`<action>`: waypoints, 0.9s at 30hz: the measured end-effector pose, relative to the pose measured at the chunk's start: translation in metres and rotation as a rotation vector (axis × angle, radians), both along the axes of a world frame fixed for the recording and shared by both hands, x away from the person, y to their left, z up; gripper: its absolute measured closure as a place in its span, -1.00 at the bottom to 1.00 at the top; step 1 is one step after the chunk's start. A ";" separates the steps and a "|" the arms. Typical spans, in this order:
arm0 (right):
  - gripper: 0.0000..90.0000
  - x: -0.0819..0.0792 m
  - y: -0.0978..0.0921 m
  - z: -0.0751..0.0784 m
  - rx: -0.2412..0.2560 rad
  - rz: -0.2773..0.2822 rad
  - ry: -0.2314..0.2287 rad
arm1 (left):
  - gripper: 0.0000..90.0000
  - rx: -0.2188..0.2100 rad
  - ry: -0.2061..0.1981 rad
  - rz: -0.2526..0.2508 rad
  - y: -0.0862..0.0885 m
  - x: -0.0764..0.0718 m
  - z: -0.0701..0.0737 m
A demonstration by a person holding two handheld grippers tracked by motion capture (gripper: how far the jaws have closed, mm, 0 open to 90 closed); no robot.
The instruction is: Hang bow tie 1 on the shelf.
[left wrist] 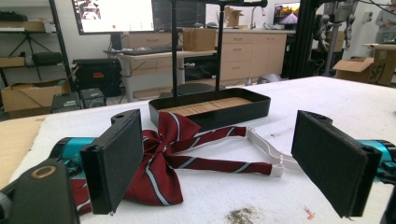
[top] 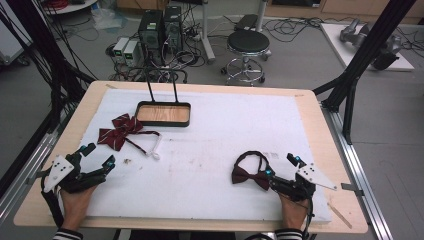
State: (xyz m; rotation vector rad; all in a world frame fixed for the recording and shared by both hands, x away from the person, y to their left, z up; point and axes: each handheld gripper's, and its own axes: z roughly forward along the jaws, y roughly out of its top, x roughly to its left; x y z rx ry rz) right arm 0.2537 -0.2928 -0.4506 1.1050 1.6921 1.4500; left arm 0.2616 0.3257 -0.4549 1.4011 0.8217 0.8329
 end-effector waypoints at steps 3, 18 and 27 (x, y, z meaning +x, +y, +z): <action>-0.75 0.000 0.000 0.000 0.000 0.000 0.000 | -0.62 0.006 -0.005 0.002 -0.001 0.000 0.000; -0.75 -0.001 0.000 0.000 0.010 -0.007 0.000 | -0.62 0.006 0.015 -0.002 0.000 0.002 0.001; -0.75 -0.001 -0.001 0.000 0.010 -0.006 -0.011 | -0.65 -0.028 0.022 -0.023 0.003 0.002 0.001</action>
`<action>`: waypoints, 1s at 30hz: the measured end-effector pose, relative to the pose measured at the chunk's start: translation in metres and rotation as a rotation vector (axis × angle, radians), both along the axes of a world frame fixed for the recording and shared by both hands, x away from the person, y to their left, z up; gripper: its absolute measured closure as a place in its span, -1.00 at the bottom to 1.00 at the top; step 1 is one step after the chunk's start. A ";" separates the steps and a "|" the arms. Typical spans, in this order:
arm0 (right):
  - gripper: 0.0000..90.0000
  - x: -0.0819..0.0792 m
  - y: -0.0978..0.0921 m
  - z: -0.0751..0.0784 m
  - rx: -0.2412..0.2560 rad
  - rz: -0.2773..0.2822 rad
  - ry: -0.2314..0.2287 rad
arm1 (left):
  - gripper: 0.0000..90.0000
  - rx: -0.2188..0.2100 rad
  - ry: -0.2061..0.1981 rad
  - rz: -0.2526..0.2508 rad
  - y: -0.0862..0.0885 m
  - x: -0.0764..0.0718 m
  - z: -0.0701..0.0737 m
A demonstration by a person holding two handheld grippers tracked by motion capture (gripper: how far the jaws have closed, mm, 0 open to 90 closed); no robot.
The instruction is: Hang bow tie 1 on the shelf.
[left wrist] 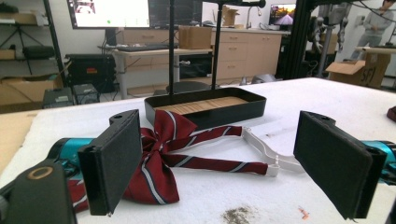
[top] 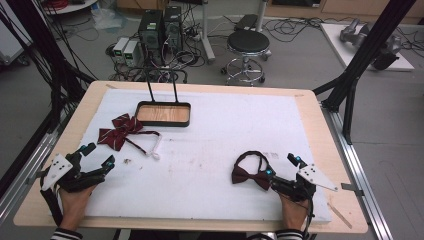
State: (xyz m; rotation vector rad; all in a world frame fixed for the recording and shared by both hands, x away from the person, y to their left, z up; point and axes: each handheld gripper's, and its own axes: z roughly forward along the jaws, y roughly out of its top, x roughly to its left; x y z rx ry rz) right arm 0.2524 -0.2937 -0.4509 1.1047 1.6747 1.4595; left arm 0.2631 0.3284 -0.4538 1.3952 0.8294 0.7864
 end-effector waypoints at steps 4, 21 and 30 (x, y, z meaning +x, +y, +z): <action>-0.75 -0.001 -0.001 0.000 0.009 -0.001 -0.005 | -0.65 0.006 -0.007 -0.001 -0.002 -0.003 0.004; -0.75 -0.002 -0.002 -0.001 0.019 -0.005 -0.016 | -0.65 0.174 0.051 -0.029 -0.006 0.017 0.044; -0.75 -0.003 -0.002 -0.001 0.035 -0.006 -0.018 | -0.65 0.250 0.134 -0.062 -0.006 0.039 0.064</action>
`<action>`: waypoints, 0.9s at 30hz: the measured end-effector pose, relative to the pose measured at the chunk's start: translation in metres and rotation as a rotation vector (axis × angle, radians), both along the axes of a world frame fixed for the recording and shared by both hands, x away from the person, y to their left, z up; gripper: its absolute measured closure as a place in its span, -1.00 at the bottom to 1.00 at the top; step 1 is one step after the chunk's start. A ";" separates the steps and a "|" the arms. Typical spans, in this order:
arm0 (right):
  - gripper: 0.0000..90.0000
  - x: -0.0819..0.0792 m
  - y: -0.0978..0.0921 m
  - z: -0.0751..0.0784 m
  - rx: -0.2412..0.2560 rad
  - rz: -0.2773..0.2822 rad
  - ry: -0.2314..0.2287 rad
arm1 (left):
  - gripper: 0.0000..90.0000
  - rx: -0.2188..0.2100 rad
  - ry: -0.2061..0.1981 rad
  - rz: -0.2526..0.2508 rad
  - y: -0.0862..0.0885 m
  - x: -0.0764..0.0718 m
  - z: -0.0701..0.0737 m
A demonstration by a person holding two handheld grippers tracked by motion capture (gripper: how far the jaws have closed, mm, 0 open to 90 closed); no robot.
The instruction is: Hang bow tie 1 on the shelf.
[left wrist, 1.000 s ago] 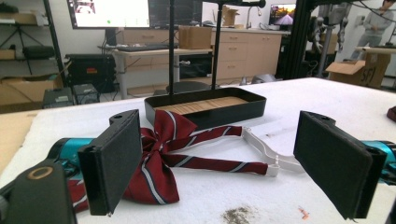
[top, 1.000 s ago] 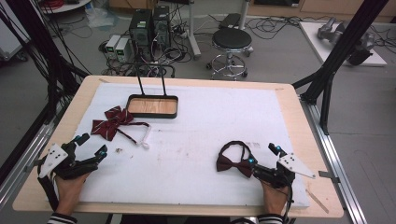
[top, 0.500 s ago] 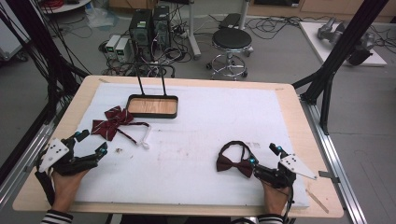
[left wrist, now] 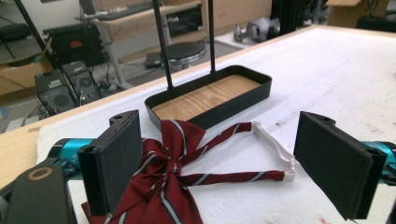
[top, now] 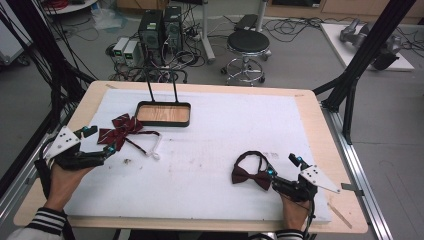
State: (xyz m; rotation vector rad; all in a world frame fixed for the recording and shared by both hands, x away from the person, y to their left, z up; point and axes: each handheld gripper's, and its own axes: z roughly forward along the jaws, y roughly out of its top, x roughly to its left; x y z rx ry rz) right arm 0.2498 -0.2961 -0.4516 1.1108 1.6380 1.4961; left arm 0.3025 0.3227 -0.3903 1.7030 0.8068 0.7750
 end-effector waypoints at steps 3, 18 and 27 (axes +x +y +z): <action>-0.75 0.000 0.000 0.000 -0.004 0.001 -0.001 | -0.65 0.009 0.036 0.002 0.002 0.009 0.003; -0.75 0.000 0.001 0.000 -0.011 -0.001 -0.007 | -0.64 0.121 0.179 0.027 0.007 0.050 0.023; -0.75 0.000 0.001 0.000 -0.015 -0.001 -0.006 | -0.63 0.214 0.304 0.064 0.002 0.073 0.023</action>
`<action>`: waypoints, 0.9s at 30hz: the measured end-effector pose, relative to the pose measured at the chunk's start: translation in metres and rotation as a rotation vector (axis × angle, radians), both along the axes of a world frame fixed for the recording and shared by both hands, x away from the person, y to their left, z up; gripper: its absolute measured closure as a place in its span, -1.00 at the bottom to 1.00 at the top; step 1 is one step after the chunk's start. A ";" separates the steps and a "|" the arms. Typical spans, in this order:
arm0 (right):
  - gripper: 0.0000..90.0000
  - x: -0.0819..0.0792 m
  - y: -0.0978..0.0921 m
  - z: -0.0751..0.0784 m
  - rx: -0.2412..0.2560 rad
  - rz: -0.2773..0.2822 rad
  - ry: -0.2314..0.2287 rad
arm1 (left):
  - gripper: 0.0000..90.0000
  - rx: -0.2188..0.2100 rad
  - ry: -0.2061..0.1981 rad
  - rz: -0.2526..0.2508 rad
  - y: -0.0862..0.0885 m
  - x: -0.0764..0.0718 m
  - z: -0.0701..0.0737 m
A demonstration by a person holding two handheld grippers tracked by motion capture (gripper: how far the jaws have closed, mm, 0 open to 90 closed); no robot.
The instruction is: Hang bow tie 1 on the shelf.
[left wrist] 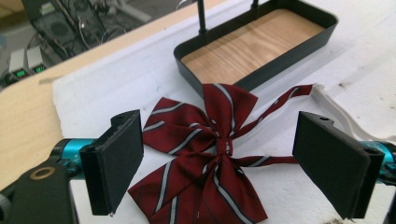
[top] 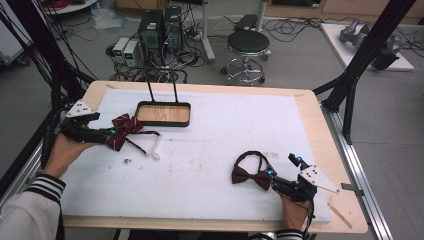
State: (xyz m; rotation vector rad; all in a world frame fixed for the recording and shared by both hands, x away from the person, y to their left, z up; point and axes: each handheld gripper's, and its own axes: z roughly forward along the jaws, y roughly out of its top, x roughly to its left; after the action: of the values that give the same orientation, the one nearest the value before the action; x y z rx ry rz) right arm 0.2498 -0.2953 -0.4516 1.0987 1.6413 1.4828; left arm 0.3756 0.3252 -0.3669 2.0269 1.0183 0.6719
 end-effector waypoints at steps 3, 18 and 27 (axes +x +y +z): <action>-0.75 0.000 0.000 0.000 0.002 0.000 0.005 | -0.63 0.027 0.030 0.007 -0.002 0.007 0.000; -0.75 0.000 0.000 0.000 -0.004 -0.006 0.000 | -0.59 0.121 0.190 0.024 -0.017 0.040 -0.009; -0.75 0.000 0.000 0.000 0.001 -0.007 0.002 | -0.54 0.182 0.266 0.041 -0.028 0.056 -0.014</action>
State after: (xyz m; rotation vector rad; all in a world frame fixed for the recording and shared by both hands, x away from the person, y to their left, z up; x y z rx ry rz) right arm 0.2502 -0.2952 -0.4516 1.1053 1.6370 1.4788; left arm 0.4319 0.2971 -0.3812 2.3046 1.1900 0.5414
